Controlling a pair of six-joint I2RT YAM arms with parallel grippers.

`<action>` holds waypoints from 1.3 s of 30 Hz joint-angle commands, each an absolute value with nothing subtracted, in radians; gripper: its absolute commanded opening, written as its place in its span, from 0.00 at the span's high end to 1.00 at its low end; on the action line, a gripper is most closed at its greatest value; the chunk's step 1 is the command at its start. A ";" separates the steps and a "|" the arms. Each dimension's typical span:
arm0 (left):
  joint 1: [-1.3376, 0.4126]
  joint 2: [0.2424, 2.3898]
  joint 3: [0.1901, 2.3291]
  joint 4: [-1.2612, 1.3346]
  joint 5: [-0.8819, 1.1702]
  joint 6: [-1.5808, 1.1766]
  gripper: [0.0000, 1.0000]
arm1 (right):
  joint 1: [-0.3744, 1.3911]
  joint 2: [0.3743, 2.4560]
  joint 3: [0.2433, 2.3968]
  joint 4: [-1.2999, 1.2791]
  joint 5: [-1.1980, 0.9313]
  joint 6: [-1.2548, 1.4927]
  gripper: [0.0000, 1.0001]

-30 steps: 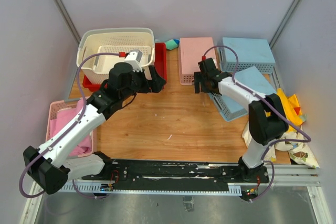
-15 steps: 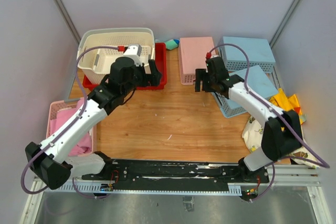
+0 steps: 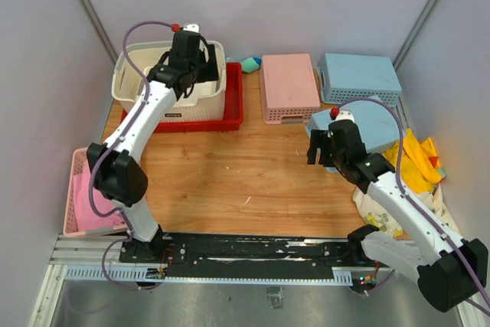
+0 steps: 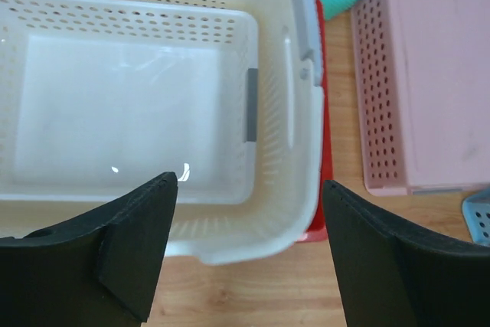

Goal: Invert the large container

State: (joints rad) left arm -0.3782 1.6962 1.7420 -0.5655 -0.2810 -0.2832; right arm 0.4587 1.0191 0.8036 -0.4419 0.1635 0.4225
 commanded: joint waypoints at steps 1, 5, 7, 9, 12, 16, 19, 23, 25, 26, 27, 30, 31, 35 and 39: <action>-0.267 1.786 1.826 -0.626 -0.152 -0.277 0.22 | 0.459 0.948 0.781 -0.491 0.251 0.418 0.23; -0.222 1.841 1.828 -0.594 -0.046 -0.243 0.21 | 0.457 0.920 0.771 -0.523 0.277 0.404 0.22; -0.220 1.891 1.854 -0.595 0.004 -0.224 0.18 | 0.457 0.915 0.771 -0.537 0.273 0.403 0.22; -0.217 1.939 1.873 -0.581 0.052 -0.219 0.16 | 0.457 0.913 0.777 -0.556 0.263 0.406 0.22; -0.216 2.007 1.901 -0.542 0.143 -0.205 0.12 | 0.457 0.910 0.788 -0.587 0.249 0.412 0.22; -0.216 2.091 1.944 -0.541 0.230 -0.182 0.11 | 0.457 0.906 0.791 -0.611 0.225 0.416 0.22; -0.216 2.150 1.974 -0.572 0.244 -0.149 0.11 | 0.457 0.910 0.801 -0.631 0.219 0.419 0.22; -0.216 2.182 1.931 -0.547 0.254 -0.131 0.11 | 0.457 0.904 0.802 -0.635 0.217 0.425 0.22; -0.216 2.196 1.909 -0.534 0.253 -0.135 0.12 | 0.457 0.906 0.804 -0.633 0.213 0.426 0.22; -0.216 2.202 1.900 -0.527 0.248 -0.142 0.13 | 0.458 0.908 0.804 -0.632 0.212 0.428 0.22; -0.216 2.207 1.890 -0.518 0.234 -0.150 0.14 | 0.456 0.913 0.804 -0.633 0.211 0.428 0.22; -0.216 2.216 1.855 -0.492 0.185 -0.166 0.20 | 0.457 0.927 0.801 -0.623 0.202 0.431 0.22; -0.216 2.217 1.842 -0.481 0.173 -0.167 0.21 | 0.457 0.932 0.802 -0.617 0.197 0.431 0.22; -0.216 2.224 1.802 -0.453 0.166 -0.179 0.28 | 0.457 0.955 0.802 -0.595 0.175 0.440 0.23; -0.216 2.190 1.765 -0.416 0.178 -0.192 0.42 | 0.457 0.981 0.816 -0.591 0.165 0.444 0.23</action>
State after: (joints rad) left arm -0.2146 2.2051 1.7954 -0.4747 0.1848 -0.1822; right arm 0.4587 0.9627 0.7864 -0.6018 0.1825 0.4274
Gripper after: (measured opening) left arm 0.651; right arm 0.770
